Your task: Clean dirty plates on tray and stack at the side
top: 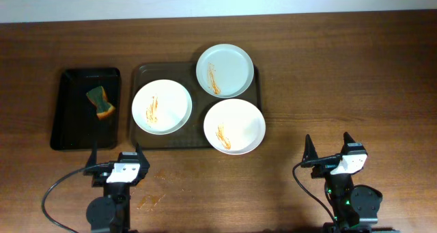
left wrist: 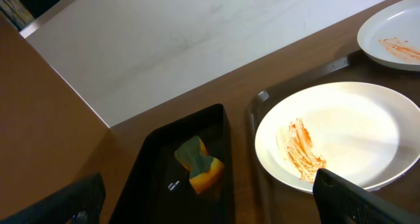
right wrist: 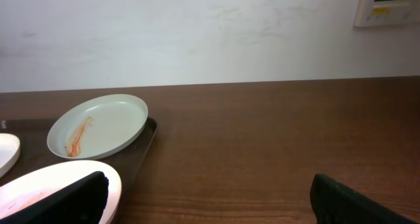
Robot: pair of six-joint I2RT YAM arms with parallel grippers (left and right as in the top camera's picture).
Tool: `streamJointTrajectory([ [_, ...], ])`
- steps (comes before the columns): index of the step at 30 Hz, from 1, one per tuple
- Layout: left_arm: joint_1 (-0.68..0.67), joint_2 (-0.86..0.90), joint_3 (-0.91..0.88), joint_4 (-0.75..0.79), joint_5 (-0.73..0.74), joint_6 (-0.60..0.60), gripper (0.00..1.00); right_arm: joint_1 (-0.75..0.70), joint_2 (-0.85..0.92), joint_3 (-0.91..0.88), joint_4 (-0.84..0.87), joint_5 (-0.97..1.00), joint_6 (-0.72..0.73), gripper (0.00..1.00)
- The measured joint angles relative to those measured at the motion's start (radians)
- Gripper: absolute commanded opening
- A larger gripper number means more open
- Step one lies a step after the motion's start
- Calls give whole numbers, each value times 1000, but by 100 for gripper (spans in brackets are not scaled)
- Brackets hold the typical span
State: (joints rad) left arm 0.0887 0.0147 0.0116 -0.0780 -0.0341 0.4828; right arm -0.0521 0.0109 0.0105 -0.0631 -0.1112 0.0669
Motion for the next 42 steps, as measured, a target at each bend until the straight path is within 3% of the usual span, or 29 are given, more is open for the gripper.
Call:
streamJointTrajectory([
  [9, 0, 0, 0, 2, 0, 0, 99, 0, 0, 0, 3, -27, 0, 98],
  [13, 0, 0, -2, 74, 89, -5, 99, 0, 0, 0, 15, -95, 32, 98],
  [18, 0, 10, 14, 158, 164, -115, 99, 0, 32, 82, 14, -124, 54, 98],
  [25, 0, 227, 225, 98, 182, -190, 99, 0, 350, 377, -13, -141, 61, 98],
  [31, 0, 628, 602, -79, 228, -196, 99, 1, 783, 720, -126, -240, 61, 99],
  [36, 0, 1125, 1059, -475, 281, -199, 99, 1, 1186, 1021, -314, -368, 63, 98],
  [42, 0, 1577, 1527, -940, 431, -200, 100, 1, 1586, 1435, -726, -415, 56, 98],
])
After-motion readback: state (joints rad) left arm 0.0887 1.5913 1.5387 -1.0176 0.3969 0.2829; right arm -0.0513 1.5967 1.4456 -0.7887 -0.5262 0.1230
